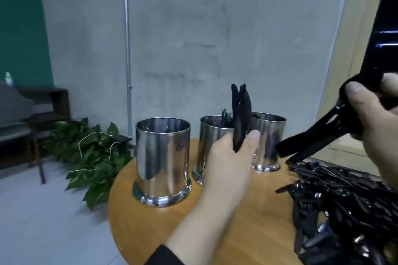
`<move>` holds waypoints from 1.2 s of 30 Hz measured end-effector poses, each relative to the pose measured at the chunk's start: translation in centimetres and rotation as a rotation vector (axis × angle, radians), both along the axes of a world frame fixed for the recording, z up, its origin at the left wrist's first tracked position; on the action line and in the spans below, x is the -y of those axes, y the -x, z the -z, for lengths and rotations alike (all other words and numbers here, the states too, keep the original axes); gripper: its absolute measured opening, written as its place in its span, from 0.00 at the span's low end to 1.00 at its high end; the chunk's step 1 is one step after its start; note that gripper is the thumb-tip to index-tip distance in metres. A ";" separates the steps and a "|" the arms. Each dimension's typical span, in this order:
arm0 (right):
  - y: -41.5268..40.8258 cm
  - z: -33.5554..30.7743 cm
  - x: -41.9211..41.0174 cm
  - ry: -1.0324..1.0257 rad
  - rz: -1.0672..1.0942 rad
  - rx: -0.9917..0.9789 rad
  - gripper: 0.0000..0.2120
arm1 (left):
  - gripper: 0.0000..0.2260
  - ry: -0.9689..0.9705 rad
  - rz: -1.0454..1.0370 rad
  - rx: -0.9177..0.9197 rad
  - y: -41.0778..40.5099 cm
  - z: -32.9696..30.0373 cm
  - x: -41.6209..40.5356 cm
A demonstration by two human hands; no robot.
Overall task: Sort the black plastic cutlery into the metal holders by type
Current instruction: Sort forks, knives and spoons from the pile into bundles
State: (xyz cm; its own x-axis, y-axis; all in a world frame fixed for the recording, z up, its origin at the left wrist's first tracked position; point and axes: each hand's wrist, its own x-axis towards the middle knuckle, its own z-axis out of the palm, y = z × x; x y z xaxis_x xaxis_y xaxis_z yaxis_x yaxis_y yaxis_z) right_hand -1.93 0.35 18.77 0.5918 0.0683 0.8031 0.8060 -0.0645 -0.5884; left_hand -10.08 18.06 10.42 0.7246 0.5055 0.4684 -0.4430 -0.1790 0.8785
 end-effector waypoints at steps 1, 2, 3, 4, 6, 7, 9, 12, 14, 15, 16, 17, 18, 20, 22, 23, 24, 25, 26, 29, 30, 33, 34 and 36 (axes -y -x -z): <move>0.6 -0.4 -2.0 0.023 -0.039 0.012 0.07 | 0.16 0.008 -0.028 -0.012 0.9 -0.5 -1.0; 0.8 -0.9 -4.0 0.051 -0.075 0.039 0.08 | 0.16 0.035 -0.056 -0.005 1.4 -0.6 -2.5; 1.0 -1.4 -6.4 0.059 -0.097 0.072 0.08 | 0.15 0.052 -0.089 -0.004 2.3 -0.9 -4.0; 1.5 -2.0 -8.6 0.069 -0.124 0.077 0.08 | 0.15 0.086 -0.085 0.035 3.4 -1.2 -5.3; 1.7 -3.3 -12.7 0.063 -0.176 0.078 0.07 | 0.16 0.120 -0.110 0.081 5.4 -1.9 -7.6; 2.0 -4.0 -14.9 0.080 -0.198 0.098 0.07 | 0.15 0.147 -0.143 0.085 6.2 -1.9 -8.8; 2.2 -4.7 -19.3 0.165 -0.209 0.166 0.09 | 0.14 0.186 -0.150 0.085 8.0 -1.7 -11.3; 1.5 -4.4 -25.2 0.349 -0.195 0.196 0.10 | 0.12 0.182 -0.181 0.047 9.8 -1.0 -14.0; 1.0 -3.4 -28.2 0.491 -0.175 0.158 0.11 | 0.13 0.158 -0.205 0.015 10.4 -0.4 -15.5; 0.8 -2.8 -29.5 0.567 -0.177 0.144 0.12 | 0.14 0.157 -0.235 -0.004 10.5 -0.3 -15.9; 0.6 -2.1 -30.6 0.637 -0.185 0.134 0.13 | 0.14 0.157 -0.238 -0.025 10.8 -0.2 -16.3; 0.5 -1.5 -31.5 0.710 -0.184 0.120 0.12 | 0.15 0.151 -0.240 -0.047 10.9 -0.1 -16.6; 0.3 -0.9 -32.2 0.774 -0.171 0.117 0.10 | 0.15 0.147 -0.230 -0.067 11.0 0.0 -16.7; 0.1 -0.1 -32.9 0.884 -0.152 0.095 0.15 | 0.14 0.174 -0.194 -0.089 11.0 0.2 -16.7; -0.1 0.3 -32.9 0.947 -0.145 0.064 0.21 | 0.14 0.202 -0.145 -0.092 10.8 0.3 -16.5; -0.1 0.3 -32.5 0.967 -0.125 0.067 0.22 | 0.14 0.207 -0.126 -0.098 10.6 0.2 -16.3; 0.0 0.2 -31.9 0.965 -0.094 0.087 0.23 | 0.15 0.209 -0.110 -0.108 10.4 0.2 -16.1; 0.0 -0.1 -31.2 0.923 -0.069 0.109 0.22 | 0.15 0.211 -0.095 -0.118 10.2 0.3 -15.9; 0.1 -0.3 -30.2 0.829 -0.075 0.102 0.22 | 0.15 0.215 -0.077 -0.124 9.9 0.2 -15.6; 0.9 -0.8 -26.1 0.452 -0.401 -0.159 0.27 | 0.15 0.226 -0.004 -0.144 9.1 0.1 -14.2; 1.3 -0.7 -24.5 0.390 -0.536 -0.231 0.29 | 0.15 0.223 0.023 -0.161 8.7 0.0 -13.5; 2.0 0.0 -19.8 0.410 -0.743 -0.325 0.31 | 0.16 0.166 0.126 -0.237 7.1 -0.1 -10.9; 2.1 0.3 -18.4 0.433 -0.753 -0.332 0.29 | 0.16 0.143 0.160 -0.257 6.4 -0.2 -9.8; 1.7 0.8 -15.6 0.416 -0.750 -0.369 0.22 | 0.16 0.100 0.207 -0.284 5.1 -0.3 -7.7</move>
State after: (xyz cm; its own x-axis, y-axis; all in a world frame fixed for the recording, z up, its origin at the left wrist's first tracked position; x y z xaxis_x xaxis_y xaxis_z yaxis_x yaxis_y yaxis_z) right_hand -3.59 15.95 17.95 0.4894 0.7760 0.3978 0.4889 0.1336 -0.8620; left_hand -15.14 25.75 10.72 0.9104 0.3678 0.1893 -0.1966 -0.0179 0.9803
